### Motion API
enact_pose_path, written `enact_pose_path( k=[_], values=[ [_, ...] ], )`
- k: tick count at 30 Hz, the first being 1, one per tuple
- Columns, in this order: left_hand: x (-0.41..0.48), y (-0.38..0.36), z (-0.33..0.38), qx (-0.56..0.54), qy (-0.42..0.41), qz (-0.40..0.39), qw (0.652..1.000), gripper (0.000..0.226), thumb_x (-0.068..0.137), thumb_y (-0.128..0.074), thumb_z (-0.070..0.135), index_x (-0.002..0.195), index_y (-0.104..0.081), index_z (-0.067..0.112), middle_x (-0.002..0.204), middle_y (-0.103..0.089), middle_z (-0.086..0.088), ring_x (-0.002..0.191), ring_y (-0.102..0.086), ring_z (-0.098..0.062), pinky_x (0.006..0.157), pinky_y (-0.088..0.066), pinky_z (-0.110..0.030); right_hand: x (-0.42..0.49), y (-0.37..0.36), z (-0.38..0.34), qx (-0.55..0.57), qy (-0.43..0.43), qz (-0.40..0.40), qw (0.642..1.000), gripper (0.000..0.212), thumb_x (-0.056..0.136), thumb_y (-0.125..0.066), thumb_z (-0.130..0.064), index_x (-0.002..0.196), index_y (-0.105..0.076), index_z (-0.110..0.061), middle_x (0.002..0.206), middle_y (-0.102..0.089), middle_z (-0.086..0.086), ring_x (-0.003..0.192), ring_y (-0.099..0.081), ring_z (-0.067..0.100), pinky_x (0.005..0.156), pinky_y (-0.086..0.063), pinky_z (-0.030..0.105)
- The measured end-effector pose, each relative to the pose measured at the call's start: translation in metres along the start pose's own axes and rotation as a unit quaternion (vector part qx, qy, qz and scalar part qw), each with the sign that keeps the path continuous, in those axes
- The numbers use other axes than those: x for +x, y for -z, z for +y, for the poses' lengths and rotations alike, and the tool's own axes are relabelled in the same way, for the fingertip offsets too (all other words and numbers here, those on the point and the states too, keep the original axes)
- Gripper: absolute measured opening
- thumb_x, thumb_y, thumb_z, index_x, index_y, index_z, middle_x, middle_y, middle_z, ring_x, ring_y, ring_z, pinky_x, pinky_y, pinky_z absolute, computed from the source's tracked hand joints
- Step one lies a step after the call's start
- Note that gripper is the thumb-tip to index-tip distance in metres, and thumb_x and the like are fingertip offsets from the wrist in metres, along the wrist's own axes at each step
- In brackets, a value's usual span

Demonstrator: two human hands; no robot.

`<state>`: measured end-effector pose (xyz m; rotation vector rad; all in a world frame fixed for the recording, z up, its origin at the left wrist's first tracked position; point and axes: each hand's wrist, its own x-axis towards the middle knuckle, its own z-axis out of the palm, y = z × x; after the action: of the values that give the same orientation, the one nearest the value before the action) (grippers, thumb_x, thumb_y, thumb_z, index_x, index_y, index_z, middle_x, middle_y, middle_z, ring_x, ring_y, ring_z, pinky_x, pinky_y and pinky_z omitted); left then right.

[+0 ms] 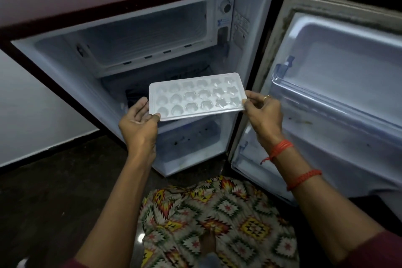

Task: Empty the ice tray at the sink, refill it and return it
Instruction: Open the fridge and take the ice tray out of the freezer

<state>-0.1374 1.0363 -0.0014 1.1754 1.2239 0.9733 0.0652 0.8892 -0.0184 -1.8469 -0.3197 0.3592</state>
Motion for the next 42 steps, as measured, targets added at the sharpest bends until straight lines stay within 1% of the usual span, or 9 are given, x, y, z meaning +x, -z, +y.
enact_pose_path(
  k=[5, 12, 17, 21, 25, 30, 33, 37, 42],
  values=[
    [-0.033, 0.012, -0.006, 0.006, 0.003, -0.016, 1.0, 0.052, 0.084, -0.067, -0.013, 0.133, -0.058, 0.004, 0.12, -0.066, -0.006, 0.089, -0.067, 0.007, 0.078, -0.055, -0.013, -0.033, 0.023, 0.015, 0.031, -0.033, 0.006, 0.999, 0.026, 0.09, -0.069, -0.008, 0.115, -0.074, -0.009, 0.101, -0.076, 0.004, 0.094, -0.073, 0.017, 0.091, -0.059, 0.043],
    [-0.085, 0.016, -0.02, -0.005, 0.028, -0.045, 0.999, 0.052, 0.083, -0.067, -0.014, 0.131, -0.06, 0.003, 0.123, -0.068, -0.009, 0.105, -0.069, -0.01, 0.092, -0.057, -0.03, -0.089, 0.076, 0.037, 0.075, -0.069, 0.035, 0.994, 0.027, 0.089, -0.07, -0.006, 0.116, -0.073, -0.008, 0.101, -0.077, 0.005, 0.096, -0.073, 0.02, 0.092, -0.059, 0.045],
    [-0.133, 0.005, -0.03, -0.003, 0.045, -0.081, 0.996, 0.052, 0.085, -0.067, -0.013, 0.131, -0.061, 0.008, 0.122, -0.068, -0.004, 0.104, -0.068, -0.004, 0.086, -0.058, -0.023, -0.128, 0.126, 0.058, 0.087, -0.092, 0.086, 0.988, 0.028, 0.089, -0.071, -0.006, 0.117, -0.072, -0.008, 0.102, -0.076, 0.004, 0.096, -0.073, 0.019, 0.091, -0.059, 0.044],
    [-0.173, -0.011, -0.035, 0.006, 0.07, -0.119, 0.99, 0.051, 0.085, -0.067, -0.012, 0.132, -0.061, 0.008, 0.122, -0.069, -0.004, 0.108, -0.068, -0.012, 0.095, -0.057, -0.035, -0.157, 0.171, 0.077, 0.105, -0.108, 0.135, 0.979, 0.028, 0.09, -0.07, -0.006, 0.117, -0.072, -0.008, 0.104, -0.076, 0.004, 0.097, -0.073, 0.017, 0.091, -0.059, 0.044],
    [-0.214, -0.031, -0.04, 0.015, 0.07, -0.16, 0.984, 0.05, 0.085, -0.066, -0.013, 0.13, -0.062, 0.008, 0.122, -0.069, -0.006, 0.104, -0.069, -0.009, 0.093, -0.057, -0.033, -0.188, 0.218, 0.102, 0.107, -0.124, 0.18, 0.97, 0.028, 0.089, -0.073, -0.01, 0.117, -0.073, -0.01, 0.104, -0.075, -0.001, 0.098, -0.071, 0.012, 0.095, -0.058, 0.041],
    [-0.271, -0.059, -0.047, 0.025, 0.074, -0.237, 0.968, 0.05, 0.084, -0.067, -0.015, 0.126, -0.064, 0.011, 0.111, -0.072, 0.004, 0.096, -0.071, -0.004, 0.089, -0.058, -0.03, -0.228, 0.281, 0.13, 0.148, -0.141, 0.243, 0.948, 0.028, 0.089, -0.072, -0.008, 0.117, -0.073, -0.011, 0.107, -0.076, 0.002, 0.104, -0.071, 0.019, 0.098, -0.056, 0.046],
    [-0.307, -0.078, -0.051, 0.031, 0.08, -0.283, 0.955, 0.051, 0.083, -0.067, -0.016, 0.126, -0.064, 0.012, 0.113, -0.072, 0.001, 0.097, -0.072, -0.005, 0.087, -0.059, -0.029, -0.253, 0.319, 0.141, 0.17, -0.143, 0.283, 0.933, 0.027, 0.09, -0.071, -0.005, 0.116, -0.072, -0.012, 0.108, -0.076, 0.003, 0.104, -0.072, 0.019, 0.098, -0.055, 0.046],
    [-0.36, -0.106, -0.055, 0.042, 0.087, -0.345, 0.934, 0.053, 0.084, -0.065, -0.016, 0.131, -0.062, 0.008, 0.116, -0.072, -0.002, 0.106, -0.07, -0.014, 0.094, -0.056, -0.035, -0.287, 0.372, 0.15, 0.201, -0.15, 0.342, 0.905, 0.028, 0.091, -0.07, -0.002, 0.118, -0.071, -0.007, 0.111, -0.075, 0.007, 0.104, -0.072, 0.021, 0.097, -0.056, 0.046],
    [-0.432, -0.144, -0.058, 0.058, 0.075, -0.418, 0.904, 0.054, 0.083, -0.067, -0.016, 0.132, -0.061, 0.006, 0.112, -0.071, 0.001, 0.1, -0.07, -0.007, 0.091, -0.057, -0.029, -0.331, 0.437, 0.159, 0.212, -0.152, 0.417, 0.871, 0.03, 0.091, -0.069, -0.001, 0.12, -0.069, -0.004, 0.112, -0.074, 0.007, 0.104, -0.072, 0.02, 0.096, -0.057, 0.044]
  ],
)
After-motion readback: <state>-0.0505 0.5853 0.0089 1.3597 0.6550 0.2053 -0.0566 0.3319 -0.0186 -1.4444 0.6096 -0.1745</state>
